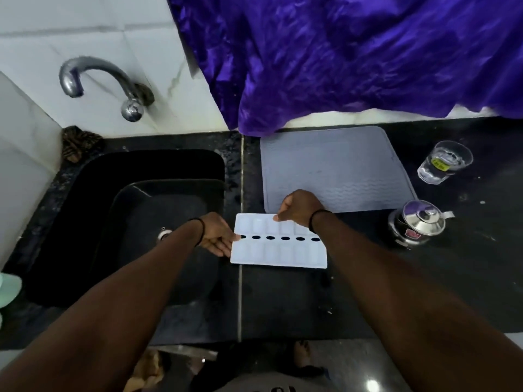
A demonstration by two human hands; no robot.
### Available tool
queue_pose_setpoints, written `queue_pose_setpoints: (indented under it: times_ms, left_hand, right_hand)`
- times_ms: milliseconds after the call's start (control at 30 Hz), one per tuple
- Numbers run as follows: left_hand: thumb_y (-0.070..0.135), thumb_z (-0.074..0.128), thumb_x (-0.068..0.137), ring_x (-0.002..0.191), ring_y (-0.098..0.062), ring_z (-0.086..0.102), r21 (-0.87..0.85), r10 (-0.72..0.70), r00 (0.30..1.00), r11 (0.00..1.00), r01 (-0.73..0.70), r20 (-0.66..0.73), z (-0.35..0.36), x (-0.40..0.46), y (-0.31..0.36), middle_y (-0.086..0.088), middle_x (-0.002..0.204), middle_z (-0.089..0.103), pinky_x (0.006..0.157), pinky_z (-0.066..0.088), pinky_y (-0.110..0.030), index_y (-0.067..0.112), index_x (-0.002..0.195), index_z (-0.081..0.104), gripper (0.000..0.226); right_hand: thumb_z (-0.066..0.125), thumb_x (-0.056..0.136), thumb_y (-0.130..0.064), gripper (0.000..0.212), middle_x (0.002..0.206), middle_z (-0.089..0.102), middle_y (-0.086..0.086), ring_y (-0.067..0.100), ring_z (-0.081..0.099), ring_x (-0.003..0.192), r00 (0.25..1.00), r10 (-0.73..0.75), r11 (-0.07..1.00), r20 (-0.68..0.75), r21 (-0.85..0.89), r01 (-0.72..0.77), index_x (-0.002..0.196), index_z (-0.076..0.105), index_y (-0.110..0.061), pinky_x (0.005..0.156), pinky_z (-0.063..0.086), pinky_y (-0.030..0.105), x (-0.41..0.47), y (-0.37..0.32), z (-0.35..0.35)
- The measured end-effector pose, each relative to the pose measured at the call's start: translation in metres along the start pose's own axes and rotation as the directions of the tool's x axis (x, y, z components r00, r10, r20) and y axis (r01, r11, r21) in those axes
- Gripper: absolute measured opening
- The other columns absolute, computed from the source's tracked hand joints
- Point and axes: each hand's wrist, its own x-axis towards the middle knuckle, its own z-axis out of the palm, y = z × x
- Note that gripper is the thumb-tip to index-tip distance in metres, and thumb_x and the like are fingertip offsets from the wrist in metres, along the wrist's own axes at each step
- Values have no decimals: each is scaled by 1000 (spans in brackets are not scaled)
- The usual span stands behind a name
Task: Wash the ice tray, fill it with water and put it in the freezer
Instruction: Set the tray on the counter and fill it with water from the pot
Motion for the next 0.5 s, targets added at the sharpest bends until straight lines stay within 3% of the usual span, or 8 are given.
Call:
queue_pose_setpoints:
  times_ms: [133, 300, 433, 500]
  left_hand:
    - [25, 70, 85, 64, -17, 73, -4, -42, 999, 999, 42, -17, 17, -3, 7, -9, 74, 75, 51, 57, -25, 1, 91, 68, 24]
    - [35, 69, 85, 59, -13, 71, 120, -141, 990, 982, 143, -27, 18, -9, 10, -5, 73, 74, 50, 54, -22, 4, 86, 67, 31]
    - [42, 72, 81, 51, -11, 67, 265, -200, 975, 939, 219, -98, 11, -16, 23, -3, 67, 70, 50, 48, -19, 8, 83, 64, 35]
    - [43, 72, 80, 40, -10, 59, 361, -196, 967, 900, 244, -164, 8, -22, 40, -2, 55, 64, 43, 41, -16, 8, 74, 60, 38]
  right_hand:
    - [91, 63, -27, 21, 60, 62, -15, -4, 55, 61, 999, -33, 998, -10, -45, 33, 72, 76, -14, 52, 35, 3, 3, 8, -6]
    - [89, 63, -31, 21, 72, 72, -3, 11, 66, 73, 999, -48, 992, -22, -120, 45, 72, 76, -17, 70, 51, 22, 1, 9, 2]
    - [88, 65, -31, 23, 79, 75, -1, 15, 68, 79, 996, -68, 992, -59, -115, 61, 75, 75, -15, 74, 55, 26, -5, 8, -2]
    - [87, 68, -29, 20, 80, 74, 0, 17, 68, 80, 988, -104, 994, -116, -57, 98, 75, 75, -14, 75, 55, 28, -9, 6, -7]
